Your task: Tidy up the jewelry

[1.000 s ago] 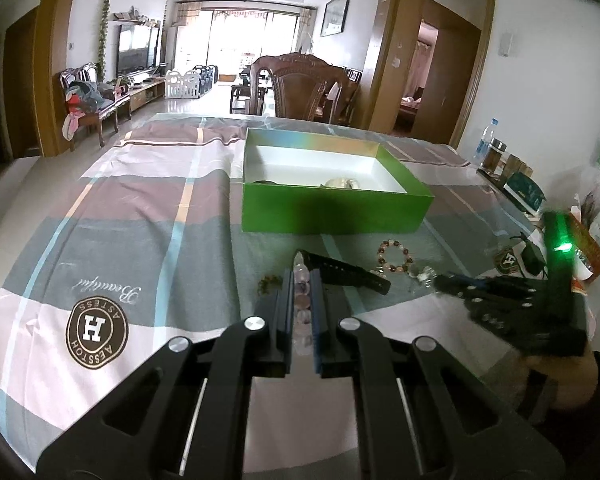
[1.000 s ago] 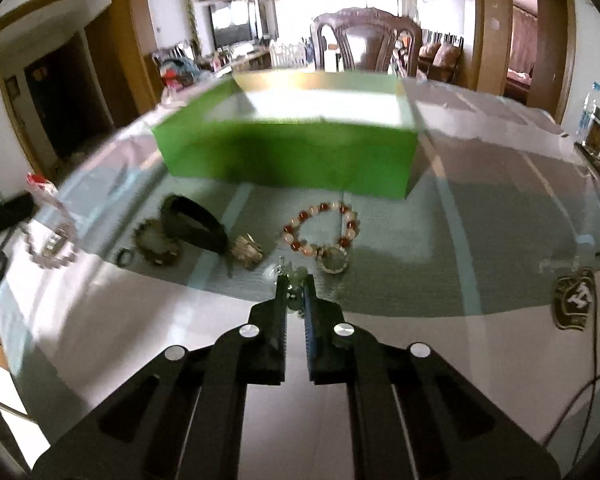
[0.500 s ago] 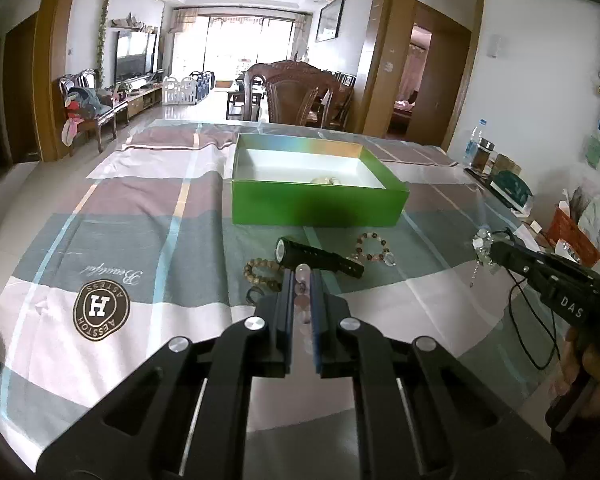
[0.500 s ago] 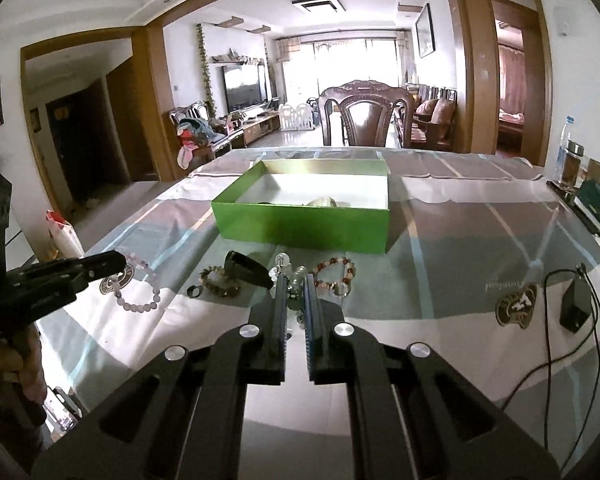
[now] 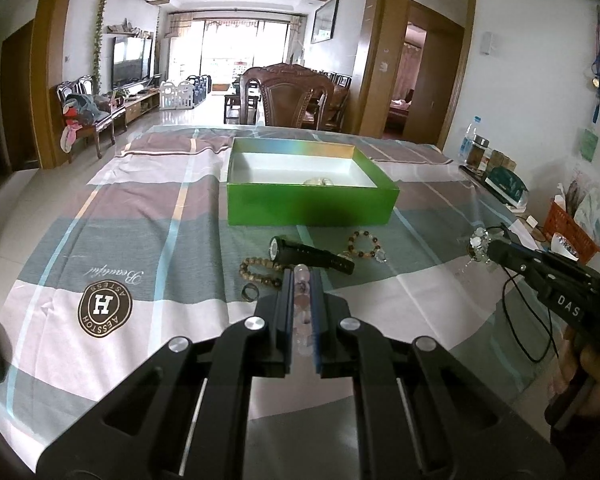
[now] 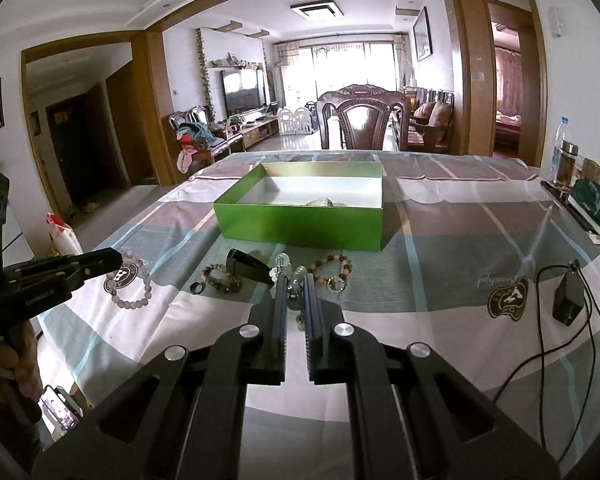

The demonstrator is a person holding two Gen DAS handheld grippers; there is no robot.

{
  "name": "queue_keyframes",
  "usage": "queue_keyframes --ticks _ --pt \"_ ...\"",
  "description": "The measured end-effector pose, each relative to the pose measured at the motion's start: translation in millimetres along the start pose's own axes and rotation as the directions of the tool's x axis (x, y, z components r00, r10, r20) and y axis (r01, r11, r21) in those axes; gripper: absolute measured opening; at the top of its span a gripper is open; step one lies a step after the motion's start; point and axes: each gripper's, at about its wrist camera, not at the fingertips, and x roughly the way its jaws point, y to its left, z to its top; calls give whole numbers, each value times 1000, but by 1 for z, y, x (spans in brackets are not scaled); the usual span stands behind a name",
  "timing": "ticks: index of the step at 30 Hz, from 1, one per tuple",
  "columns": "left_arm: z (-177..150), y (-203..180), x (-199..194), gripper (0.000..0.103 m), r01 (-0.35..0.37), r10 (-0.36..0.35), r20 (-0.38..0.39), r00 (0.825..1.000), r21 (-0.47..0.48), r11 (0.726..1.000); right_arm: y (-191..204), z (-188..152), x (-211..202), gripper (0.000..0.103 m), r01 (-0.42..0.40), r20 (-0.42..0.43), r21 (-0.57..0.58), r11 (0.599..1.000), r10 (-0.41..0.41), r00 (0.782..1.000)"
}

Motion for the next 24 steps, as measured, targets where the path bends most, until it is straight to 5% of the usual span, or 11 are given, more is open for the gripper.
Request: queue_keyframes --ticks 24 --pt "6 3 29 8 -5 5 -48 999 5 1000 -10 4 23 8 -6 -37 -7 1000 6 999"
